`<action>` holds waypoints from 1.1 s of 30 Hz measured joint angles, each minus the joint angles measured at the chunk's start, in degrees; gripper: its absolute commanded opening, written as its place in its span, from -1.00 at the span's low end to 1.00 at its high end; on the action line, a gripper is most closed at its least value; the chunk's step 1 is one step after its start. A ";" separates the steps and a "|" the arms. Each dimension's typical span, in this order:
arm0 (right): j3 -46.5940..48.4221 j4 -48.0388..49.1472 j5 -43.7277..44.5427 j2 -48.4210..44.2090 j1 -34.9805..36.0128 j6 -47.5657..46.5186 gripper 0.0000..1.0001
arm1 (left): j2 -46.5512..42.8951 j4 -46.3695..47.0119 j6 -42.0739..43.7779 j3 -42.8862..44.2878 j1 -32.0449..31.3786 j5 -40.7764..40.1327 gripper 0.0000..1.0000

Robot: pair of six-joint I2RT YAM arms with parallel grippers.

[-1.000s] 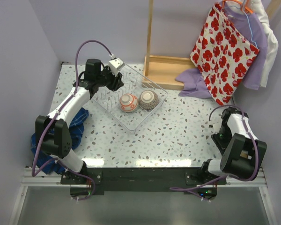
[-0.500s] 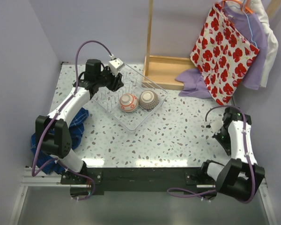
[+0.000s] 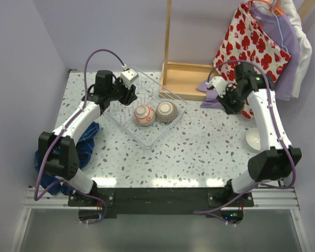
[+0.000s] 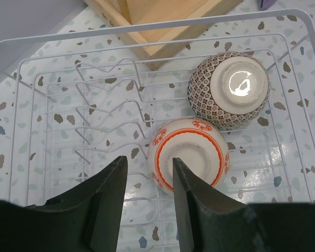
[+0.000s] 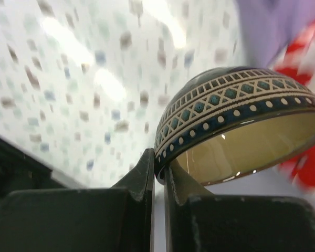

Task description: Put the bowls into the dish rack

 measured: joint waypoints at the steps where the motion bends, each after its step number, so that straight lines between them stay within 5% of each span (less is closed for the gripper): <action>1: 2.89 1.16 -2.71 2.58 1.92 1.07 -1.00 | -0.42 0.22 -0.04 -0.48 0.00 -0.63 -0.12; 8: 9.90 1.64 -22.93 9.55 14.84 6.84 -1.00 | -3.61 0.96 -1.01 -2.99 0.00 -5.01 -0.18; 13: 9.51 6.56 -39.34 10.99 16.94 13.18 -1.00 | -4.07 0.76 -0.98 -3.15 0.00 -7.34 -0.32; 15: 9.49 11.65 -45.31 12.61 17.75 18.01 -1.00 | -4.35 0.02 -0.83 -3.32 0.00 -7.98 -0.40; 19: 9.31 24.20 -54.51 18.32 19.89 28.59 -1.00 | -5.46 -1.64 0.11 -3.93 0.07 -8.46 -1.00; 26: -0.42 58.71 -65.68 26.86 24.35 59.36 -1.00 | -8.79 -4.31 1.20 -5.75 2.16 -7.76 -1.00; 33: -0.63 71.38 -73.24 32.26 27.39 73.02 -1.00 | -9.77 -4.76 1.20 -7.13 4.37 -7.69 -1.00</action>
